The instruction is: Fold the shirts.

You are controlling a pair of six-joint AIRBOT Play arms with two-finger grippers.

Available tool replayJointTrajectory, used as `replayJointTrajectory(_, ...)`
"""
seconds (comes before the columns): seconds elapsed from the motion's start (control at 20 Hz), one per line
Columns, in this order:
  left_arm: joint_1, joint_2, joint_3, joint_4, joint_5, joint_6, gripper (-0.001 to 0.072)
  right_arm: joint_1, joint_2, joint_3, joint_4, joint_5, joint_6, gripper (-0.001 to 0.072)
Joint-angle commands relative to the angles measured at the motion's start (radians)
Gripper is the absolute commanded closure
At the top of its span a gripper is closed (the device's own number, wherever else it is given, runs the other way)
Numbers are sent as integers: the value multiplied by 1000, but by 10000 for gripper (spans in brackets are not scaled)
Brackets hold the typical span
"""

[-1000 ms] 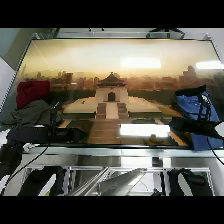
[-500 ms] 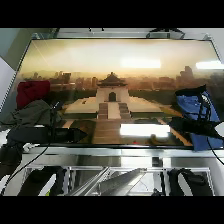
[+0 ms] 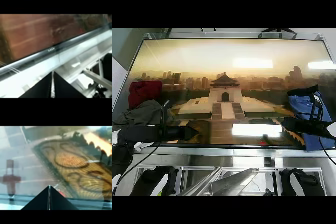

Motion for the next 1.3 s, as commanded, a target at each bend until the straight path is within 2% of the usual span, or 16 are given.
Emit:
replayJointTrajectory(0.0, 113, -60, 108, 117, -47, -61, 29, 1, 1, -1, 0, 0, 0, 691)
replayJointTrajectory(0.2, 443, -264, 383, 256, -43, -53, 29, 1, 1, -1, 0, 0, 0, 690)
replayJointTrajectory(0.35, 655, -441, 548, 280, -52, 36, 29, 1, 1, -1, 0, 0, 0, 690)
replayJointTrajectory(0.55, 795, -706, 718, 282, -94, 121, 29, 1, 1, -1, 0, -14, 0, 690)
replayJointTrajectory(0.8, 785, -1027, 909, 283, -181, 214, 29, 1, 1, -1, 3, -40, 1, 690)
replayJointTrajectory(0.95, 732, -1184, 1012, 440, -242, 201, 29, 1, 1, -1, 3, -40, 0, 690)
replayJointTrajectory(1.05, 690, -1260, 1067, 552, -232, 168, 28, 1, 1, -1, 3, -40, 0, 690)
replayJointTrajectory(1.15, 657, -1321, 1114, 595, -198, 158, 30, 1, 1, -1, 3, -41, 1, 690)
replayJointTrajectory(1.2, 643, -1344, 1135, 595, -179, 157, 54, 1, 1, -1, 3, -40, 0, 690)
replayJointTrajectory(1.25, 632, -1364, 1160, 593, -151, 156, 249, 1, 1, -1, 3, -40, 0, 690)
